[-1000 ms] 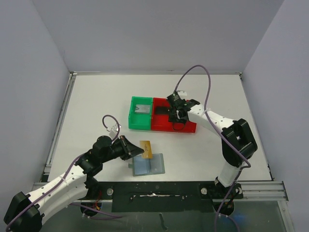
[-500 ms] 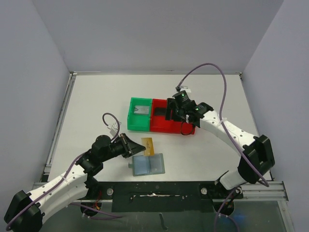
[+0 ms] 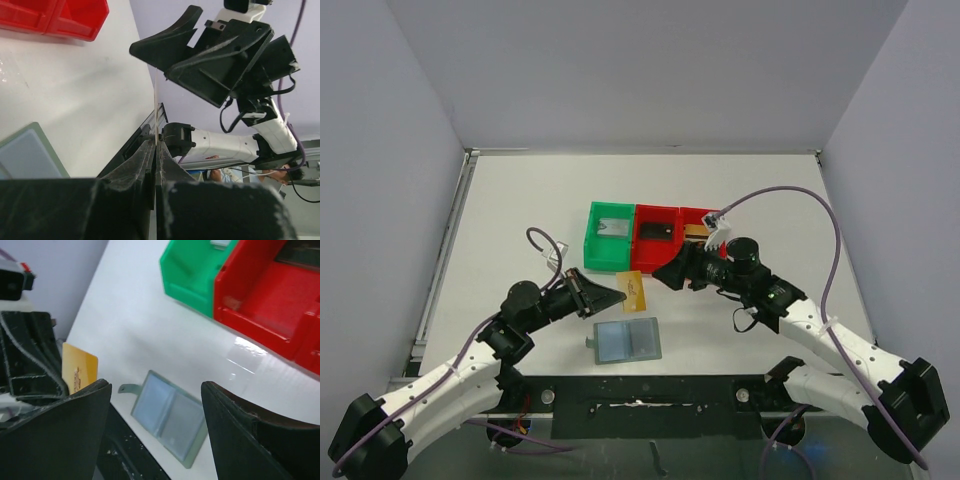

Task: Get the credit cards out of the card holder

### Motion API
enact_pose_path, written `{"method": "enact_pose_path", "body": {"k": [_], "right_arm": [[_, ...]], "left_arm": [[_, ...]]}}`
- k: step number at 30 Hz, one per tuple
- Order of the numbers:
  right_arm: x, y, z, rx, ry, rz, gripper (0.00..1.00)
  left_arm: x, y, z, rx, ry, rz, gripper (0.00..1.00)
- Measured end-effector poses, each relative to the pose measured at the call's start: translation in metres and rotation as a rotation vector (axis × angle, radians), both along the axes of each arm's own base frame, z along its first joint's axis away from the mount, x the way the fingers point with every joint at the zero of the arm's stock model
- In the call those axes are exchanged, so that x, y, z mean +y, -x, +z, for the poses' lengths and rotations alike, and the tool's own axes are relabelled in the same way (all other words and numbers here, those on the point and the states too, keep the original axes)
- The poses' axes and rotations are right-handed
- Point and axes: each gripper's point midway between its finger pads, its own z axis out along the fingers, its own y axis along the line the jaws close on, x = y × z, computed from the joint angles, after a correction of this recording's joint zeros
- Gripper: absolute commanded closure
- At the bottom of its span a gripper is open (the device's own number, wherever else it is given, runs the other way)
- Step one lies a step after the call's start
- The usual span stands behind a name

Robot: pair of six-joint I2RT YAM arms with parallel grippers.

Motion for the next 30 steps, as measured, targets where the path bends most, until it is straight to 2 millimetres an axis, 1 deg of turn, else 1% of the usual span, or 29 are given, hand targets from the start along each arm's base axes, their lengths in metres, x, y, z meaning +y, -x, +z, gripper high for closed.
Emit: {"method": "enact_pose_path", "body": {"k": [3,7,11,14,17,22,25,26,28,30], "right_arm": [[0.012,0.013,0.004,0.002,-0.083,0.083,0.27],[0.026,0.028,0.015,0.004,-0.190,0.182,0.31],[0.036,0.037,0.028,-0.001,-0.275,0.253,0.40],[0.040,0.040,0.034,0.000,-0.310,0.288,0.48],[0.045,0.044,0.037,0.007,-0.340,0.326,0.62],[0.048,0.051,0.033,0.039,-0.365,0.370,0.64],[0.050,0.055,0.035,0.046,-0.382,0.399,0.66],[0.051,0.056,0.036,0.045,-0.390,0.410,0.68],[0.052,0.059,0.039,0.045,-0.407,0.430,0.76],[0.052,0.062,0.042,0.043,-0.421,0.447,0.78]], "left_arm": [[-0.001,0.001,0.006,-0.013,0.024,-0.006,1.00],[-0.001,0.001,0.015,-0.038,0.052,-0.011,1.00],[-0.003,0.002,0.019,-0.049,0.064,-0.019,1.00],[-0.004,0.002,0.019,-0.051,0.068,-0.024,1.00],[-0.004,0.003,0.022,-0.058,0.076,-0.027,1.00],[-0.005,0.005,0.024,-0.061,0.084,-0.037,1.00],[-0.006,0.006,0.026,-0.061,0.092,-0.043,1.00],[-0.006,0.006,0.027,-0.062,0.096,-0.044,1.00],[-0.006,0.007,0.027,-0.064,0.103,-0.045,1.00],[-0.006,0.007,0.027,-0.064,0.107,-0.047,1.00]]}}
